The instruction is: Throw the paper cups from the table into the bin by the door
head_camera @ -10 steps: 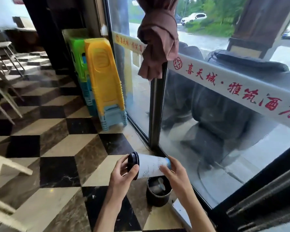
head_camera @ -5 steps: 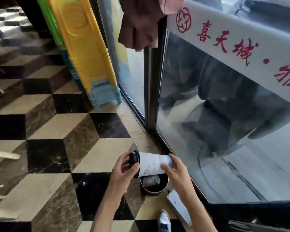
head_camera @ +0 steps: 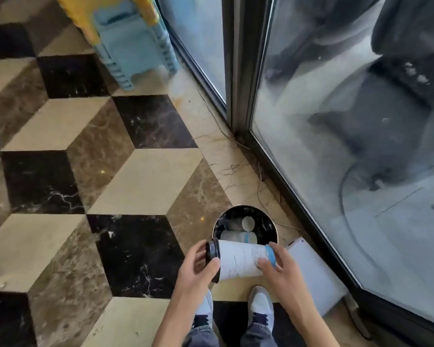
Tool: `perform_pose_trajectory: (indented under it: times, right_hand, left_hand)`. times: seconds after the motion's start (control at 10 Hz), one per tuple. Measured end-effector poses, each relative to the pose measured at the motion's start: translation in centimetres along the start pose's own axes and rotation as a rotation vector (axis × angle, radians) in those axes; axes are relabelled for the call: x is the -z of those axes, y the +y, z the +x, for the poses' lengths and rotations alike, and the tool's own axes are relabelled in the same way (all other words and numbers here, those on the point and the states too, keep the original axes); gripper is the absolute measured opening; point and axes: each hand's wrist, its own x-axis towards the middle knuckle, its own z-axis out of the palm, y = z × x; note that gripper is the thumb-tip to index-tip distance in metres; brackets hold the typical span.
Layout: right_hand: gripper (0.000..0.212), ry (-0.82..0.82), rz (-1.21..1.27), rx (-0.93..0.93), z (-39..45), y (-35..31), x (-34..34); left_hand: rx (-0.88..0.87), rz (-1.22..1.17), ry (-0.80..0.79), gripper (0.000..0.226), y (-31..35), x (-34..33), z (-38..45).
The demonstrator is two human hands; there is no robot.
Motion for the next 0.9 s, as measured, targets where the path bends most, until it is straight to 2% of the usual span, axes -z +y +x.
perform_pose_trajectory:
  times: [0.2, 0.4, 0.5, 0.7, 0.9]
  right_hand:
    - [0.053, 0.050, -0.004, -0.104, 8.1, 9.1, -2.4]
    - [0.058, 0.058, 0.038, -0.155, 11.4, 12.5, -3.5]
    - [0.057, 0.056, 0.058, -0.154, 10.9, 12.4, -3.3]
    - [0.053, 0.109, 0.058, -0.052, 7.8, 6.9, -1.0]
    - [0.052, 0.129, 0.044, 0.146, 1.9, -5.0, 1.3]
  left_hand:
    - [0.086, 0.057, -0.031, 0.059, -8.4, -2.7, 8.5]
    - [0.096, 0.086, -0.017, 0.047, -11.2, -4.5, 13.0]
    - [0.086, 0.071, 0.006, 0.057, -11.1, -4.1, 13.2]
    - [0.031, 0.042, 0.026, 0.050, -7.1, -2.5, 10.6]
    - [-0.135, 0.055, 0.046, 0.048, 2.9, -0.6, 4.5]
